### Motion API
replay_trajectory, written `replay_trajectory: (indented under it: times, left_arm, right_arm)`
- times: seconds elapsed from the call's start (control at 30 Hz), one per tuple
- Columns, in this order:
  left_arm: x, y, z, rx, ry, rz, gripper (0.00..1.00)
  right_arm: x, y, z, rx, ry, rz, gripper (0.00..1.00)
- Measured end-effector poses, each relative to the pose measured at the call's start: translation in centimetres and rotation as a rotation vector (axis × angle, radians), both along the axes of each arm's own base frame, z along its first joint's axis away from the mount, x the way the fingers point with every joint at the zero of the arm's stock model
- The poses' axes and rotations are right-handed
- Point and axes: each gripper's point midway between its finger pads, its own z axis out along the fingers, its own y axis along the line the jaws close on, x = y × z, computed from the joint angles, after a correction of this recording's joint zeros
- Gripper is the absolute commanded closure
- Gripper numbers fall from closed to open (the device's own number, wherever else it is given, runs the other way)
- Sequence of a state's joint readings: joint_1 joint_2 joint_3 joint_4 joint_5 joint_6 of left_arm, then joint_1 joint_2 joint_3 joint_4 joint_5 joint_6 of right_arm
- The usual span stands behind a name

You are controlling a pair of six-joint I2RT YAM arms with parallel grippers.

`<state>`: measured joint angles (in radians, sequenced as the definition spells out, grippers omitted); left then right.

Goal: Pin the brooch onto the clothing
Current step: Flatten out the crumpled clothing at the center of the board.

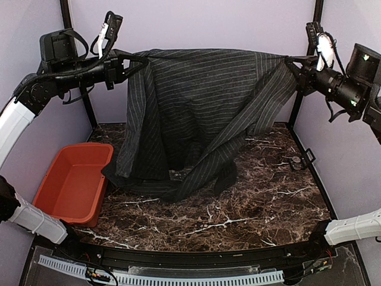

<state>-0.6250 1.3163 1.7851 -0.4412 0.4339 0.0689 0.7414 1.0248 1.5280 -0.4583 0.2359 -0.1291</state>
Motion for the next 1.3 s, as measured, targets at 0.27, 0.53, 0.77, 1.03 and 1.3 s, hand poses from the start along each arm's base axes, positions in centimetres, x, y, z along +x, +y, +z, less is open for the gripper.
replay_trajectory:
  times: [0.27,0.53,0.77,1.03,1.3]
  left_arm:
    - [2.8,-1.2,1.6,-0.043,-0.065,0.047,0.99]
    - [2.4,-1.4,3.2,-0.043,-0.141,0.026,0.99]
    - [0.2,-1.6,-1.3,0.019,-0.045,-0.072,0.99]
    - [-0.2,0.1,-6.6,0.074,0.062,0.006,0.99]
    - [10.3,-0.8,-14.7,0.226,0.211,0.312,0.99]
  right_arm:
    - [2.9,-1.9,3.9,-0.047,-0.106,-0.218,1.00]
    - [3.0,-2.1,4.1,-0.100,-0.136,-0.235,1.00]
    - [-0.1,-2.2,1.5,-0.085,-0.056,-0.102,1.00]
    - [0.8,-0.5,-6.1,-0.154,0.119,-0.060,1.00]
    - [10.7,0.4,-15.2,-0.341,0.279,-0.287,1.00]
